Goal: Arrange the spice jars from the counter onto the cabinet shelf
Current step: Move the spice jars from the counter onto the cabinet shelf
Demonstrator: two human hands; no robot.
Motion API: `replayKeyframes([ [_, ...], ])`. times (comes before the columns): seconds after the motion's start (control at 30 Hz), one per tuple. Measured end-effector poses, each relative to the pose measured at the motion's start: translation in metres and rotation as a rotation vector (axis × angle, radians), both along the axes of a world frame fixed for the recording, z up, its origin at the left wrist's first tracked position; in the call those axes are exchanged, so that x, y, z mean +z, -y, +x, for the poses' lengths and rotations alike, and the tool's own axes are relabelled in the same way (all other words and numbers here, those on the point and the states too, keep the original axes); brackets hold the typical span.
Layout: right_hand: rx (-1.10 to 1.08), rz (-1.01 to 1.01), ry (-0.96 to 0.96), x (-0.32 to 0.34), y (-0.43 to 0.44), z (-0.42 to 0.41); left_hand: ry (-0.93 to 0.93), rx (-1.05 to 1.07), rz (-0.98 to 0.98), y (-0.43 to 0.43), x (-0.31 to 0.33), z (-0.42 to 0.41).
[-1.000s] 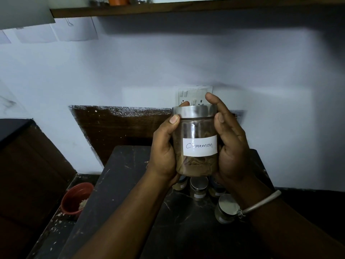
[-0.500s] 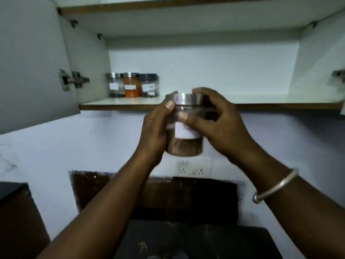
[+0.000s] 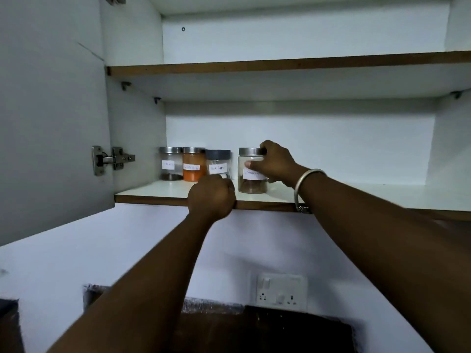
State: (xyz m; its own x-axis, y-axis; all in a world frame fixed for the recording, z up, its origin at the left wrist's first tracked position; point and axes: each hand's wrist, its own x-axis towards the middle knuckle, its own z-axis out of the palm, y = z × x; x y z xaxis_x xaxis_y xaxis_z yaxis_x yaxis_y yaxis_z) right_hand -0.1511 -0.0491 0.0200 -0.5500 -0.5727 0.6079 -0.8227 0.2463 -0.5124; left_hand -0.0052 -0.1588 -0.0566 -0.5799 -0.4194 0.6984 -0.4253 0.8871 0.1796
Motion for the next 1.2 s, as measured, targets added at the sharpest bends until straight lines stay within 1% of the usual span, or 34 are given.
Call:
replayKeyframes([
  [0.13, -0.056, 0.085, -0.020, 0.009, 0.043, -0.023, -0.001, -0.008, -0.085, 0.009, -0.001, -0.006],
  [0.33, -0.118, 0.175, -0.068, 0.014, 0.092, -0.045, -0.020, 0.002, -0.144, 0.017, -0.006, -0.011],
  [0.47, -0.163, 0.203, -0.094, 0.015, 0.103, -0.054, -0.028, -0.004, -0.149, 0.020, -0.007, -0.014],
  [0.67, -0.172, 0.248, -0.084, 0.015, 0.100, -0.049, -0.026, -0.004, -0.135, 0.020, -0.007, -0.015],
  [0.73, -0.114, 0.228, 0.003, 0.011, 0.096, -0.043, -0.026, -0.010, -0.127, 0.019, -0.007, -0.015],
  [0.83, 0.019, 0.144, 0.322, 0.004, 0.084, -0.035, -0.023, -0.016, -0.127, 0.020, -0.006, -0.014],
  [0.93, 0.054, 0.247, 0.523, 0.002, 0.060, -0.039, -0.025, -0.029, -0.132, 0.023, -0.004, -0.015],
  [1.0, 0.119, 0.255, 0.604, -0.002, 0.040, -0.039, -0.015, -0.051, -0.119, 0.019, -0.004, -0.013],
  [1.07, 0.159, 0.258, 0.643, -0.007, 0.029, -0.027, 0.008, -0.065, -0.071, 0.016, -0.001, -0.011],
  [1.13, 0.182, 0.272, 0.633, -0.009, 0.012, 0.000, 0.029, -0.064, 0.024, 0.011, 0.005, -0.003],
  [1.2, 0.144, 0.280, 0.517, -0.015, -0.007, 0.024, -0.009, -0.106, 0.105, -0.001, 0.006, 0.005],
])
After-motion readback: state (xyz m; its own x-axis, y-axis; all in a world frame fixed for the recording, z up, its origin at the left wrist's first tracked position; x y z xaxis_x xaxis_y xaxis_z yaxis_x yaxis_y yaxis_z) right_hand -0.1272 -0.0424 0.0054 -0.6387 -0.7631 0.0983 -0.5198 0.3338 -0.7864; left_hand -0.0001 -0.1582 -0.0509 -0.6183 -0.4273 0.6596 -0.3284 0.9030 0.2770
